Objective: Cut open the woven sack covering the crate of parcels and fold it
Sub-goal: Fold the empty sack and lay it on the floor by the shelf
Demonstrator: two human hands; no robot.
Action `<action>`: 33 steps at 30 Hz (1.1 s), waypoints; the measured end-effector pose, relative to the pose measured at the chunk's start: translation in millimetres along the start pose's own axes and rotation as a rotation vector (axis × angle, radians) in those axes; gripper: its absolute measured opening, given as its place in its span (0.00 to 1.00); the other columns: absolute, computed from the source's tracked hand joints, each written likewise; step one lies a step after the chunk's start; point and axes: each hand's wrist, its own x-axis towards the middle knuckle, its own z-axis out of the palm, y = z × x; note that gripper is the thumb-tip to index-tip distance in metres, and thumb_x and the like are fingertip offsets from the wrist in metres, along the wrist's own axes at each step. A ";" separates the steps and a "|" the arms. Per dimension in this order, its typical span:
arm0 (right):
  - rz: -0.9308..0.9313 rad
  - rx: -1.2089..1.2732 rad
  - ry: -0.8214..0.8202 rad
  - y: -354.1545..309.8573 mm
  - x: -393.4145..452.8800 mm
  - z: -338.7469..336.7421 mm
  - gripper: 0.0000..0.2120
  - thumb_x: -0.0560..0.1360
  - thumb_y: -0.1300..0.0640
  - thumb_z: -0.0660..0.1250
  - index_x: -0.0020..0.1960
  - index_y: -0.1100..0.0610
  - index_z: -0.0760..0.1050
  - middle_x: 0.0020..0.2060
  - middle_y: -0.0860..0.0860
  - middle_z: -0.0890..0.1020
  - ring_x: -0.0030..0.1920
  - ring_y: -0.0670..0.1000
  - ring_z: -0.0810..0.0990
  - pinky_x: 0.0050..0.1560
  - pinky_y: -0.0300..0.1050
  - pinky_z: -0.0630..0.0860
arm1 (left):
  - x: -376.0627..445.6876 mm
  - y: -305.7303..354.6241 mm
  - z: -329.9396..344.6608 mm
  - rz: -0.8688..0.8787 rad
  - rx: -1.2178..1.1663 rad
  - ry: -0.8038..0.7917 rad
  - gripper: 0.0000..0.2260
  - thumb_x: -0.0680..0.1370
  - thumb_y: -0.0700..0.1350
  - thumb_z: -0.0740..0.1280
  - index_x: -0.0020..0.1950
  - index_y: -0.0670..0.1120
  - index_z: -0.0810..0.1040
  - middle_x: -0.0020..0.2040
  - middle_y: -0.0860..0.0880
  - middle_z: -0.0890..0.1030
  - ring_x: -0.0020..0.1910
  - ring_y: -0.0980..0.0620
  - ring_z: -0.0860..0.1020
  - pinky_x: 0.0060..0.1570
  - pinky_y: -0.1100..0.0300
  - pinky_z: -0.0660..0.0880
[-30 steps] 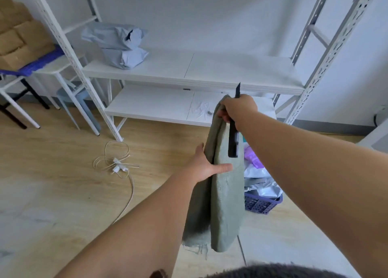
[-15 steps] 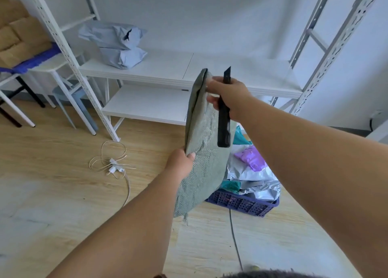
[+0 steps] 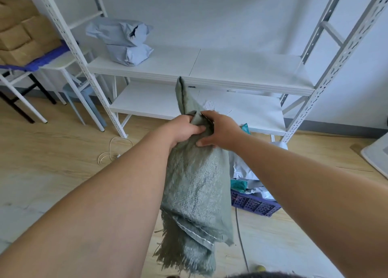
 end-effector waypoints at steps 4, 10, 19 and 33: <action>0.102 -0.054 0.146 9.8 5.1 -2.7 0.21 0.60 0.48 0.80 0.49 0.49 0.76 0.35 0.43 0.76 0.38 0.47 0.75 0.32 0.38 0.65 | -0.5 0.2 3.1 0.090 0.002 0.093 0.15 0.72 0.50 0.75 0.57 0.48 0.81 0.51 0.49 0.83 0.52 0.49 0.81 0.53 0.57 0.76; 0.156 0.027 0.144 26.4 4.9 -23.6 0.14 0.63 0.53 0.79 0.44 0.52 0.77 0.32 0.45 0.79 0.30 0.46 0.79 0.28 0.32 0.73 | -1.5 -18.7 -0.1 -0.024 0.521 0.032 0.17 0.70 0.47 0.76 0.57 0.50 0.79 0.47 0.53 0.79 0.48 0.49 0.78 0.45 0.58 0.72; 0.265 0.302 -0.078 54.0 -15.1 -52.3 0.09 0.68 0.65 0.76 0.43 0.56 0.77 0.24 0.50 0.76 0.22 0.45 0.74 0.24 0.36 0.71 | 31.5 -5.0 25.8 0.446 1.036 0.392 0.31 0.67 0.51 0.77 0.67 0.56 0.69 0.63 0.49 0.69 0.62 0.46 0.67 0.59 0.53 0.63; 0.548 0.359 0.275 204.4 -88.2 -159.0 0.20 0.64 0.55 0.81 0.51 0.57 0.76 0.37 0.53 0.80 0.30 0.49 0.78 0.29 0.42 0.75 | 103.2 114.8 153.7 0.491 0.514 0.159 0.08 0.74 0.48 0.71 0.42 0.54 0.72 0.35 0.57 0.75 0.40 0.49 0.74 0.34 0.59 0.64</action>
